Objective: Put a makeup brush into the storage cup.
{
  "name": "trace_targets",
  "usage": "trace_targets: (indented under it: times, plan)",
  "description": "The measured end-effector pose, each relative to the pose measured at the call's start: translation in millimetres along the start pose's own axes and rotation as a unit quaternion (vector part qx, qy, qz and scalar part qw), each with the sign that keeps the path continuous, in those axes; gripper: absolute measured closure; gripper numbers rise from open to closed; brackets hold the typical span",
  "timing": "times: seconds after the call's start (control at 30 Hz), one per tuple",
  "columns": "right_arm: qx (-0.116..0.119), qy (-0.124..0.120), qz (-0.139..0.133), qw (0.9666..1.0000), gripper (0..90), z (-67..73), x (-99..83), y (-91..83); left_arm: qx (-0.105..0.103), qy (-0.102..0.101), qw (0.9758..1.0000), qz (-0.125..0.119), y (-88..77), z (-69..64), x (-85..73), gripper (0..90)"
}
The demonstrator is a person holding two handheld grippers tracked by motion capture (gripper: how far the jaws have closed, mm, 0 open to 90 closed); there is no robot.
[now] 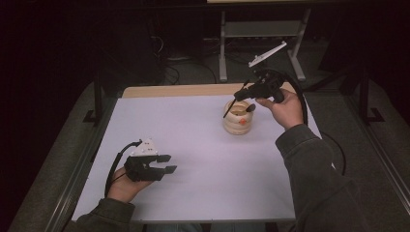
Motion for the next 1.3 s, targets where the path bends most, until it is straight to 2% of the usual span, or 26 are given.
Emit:
trace_targets:
  times: [0.23, 0.27, 0.3, 0.67, 0.97, 1.3]
  plan:
    - [-0.013, 0.006, -0.002, 0.9999, 84.5, -9.4, 4.3, -3.6, -0.003, -0.002, 1.0000, -0.002, -0.1, -1.2, 0.8, 53.1]
    - [-0.020, 0.014, -0.002, 0.9997, 84.5, -13.6, 5.9, -4.3, -0.003, -0.003, 1.0000, -0.003, 0.2, -1.2, 0.9, 53.0]
    - [-0.024, 0.010, -0.003, 0.9997, 84.5, -16.2, 6.1, -4.3, -0.003, -0.003, 1.0000, -0.004, 0.3, -1.2, 1.0, 52.8]
    - [-0.047, 0.033, -0.002, 0.9984, 84.5, -37.3, 8.4, -3.8, -0.003, -0.003, 0.9999, -0.009, -0.3, -0.6, 2.1, 51.6]
    - [-0.057, 0.051, -0.001, 0.9970, 84.5, -49.6, 6.0, -0.6, -0.004, -0.004, 0.9999, -0.010, -0.7, -1.0, 2.7, 50.9]
    - [-0.065, 0.058, -0.001, 0.9962, 84.5, -58.3, 5.2, 6.0, -0.005, -0.005, 0.9999, -0.013, -1.3, -0.6, 3.0, 50.1]
Point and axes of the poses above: each handheld gripper's, and its own axes: y roughly forward along the jaws, x roughly out of its top, z roughly to its left, the point moved 10 cm from there along y, roughly forward along the jaws, and after that the axes turned 4 degrees about -x, right-handed, at the moved point
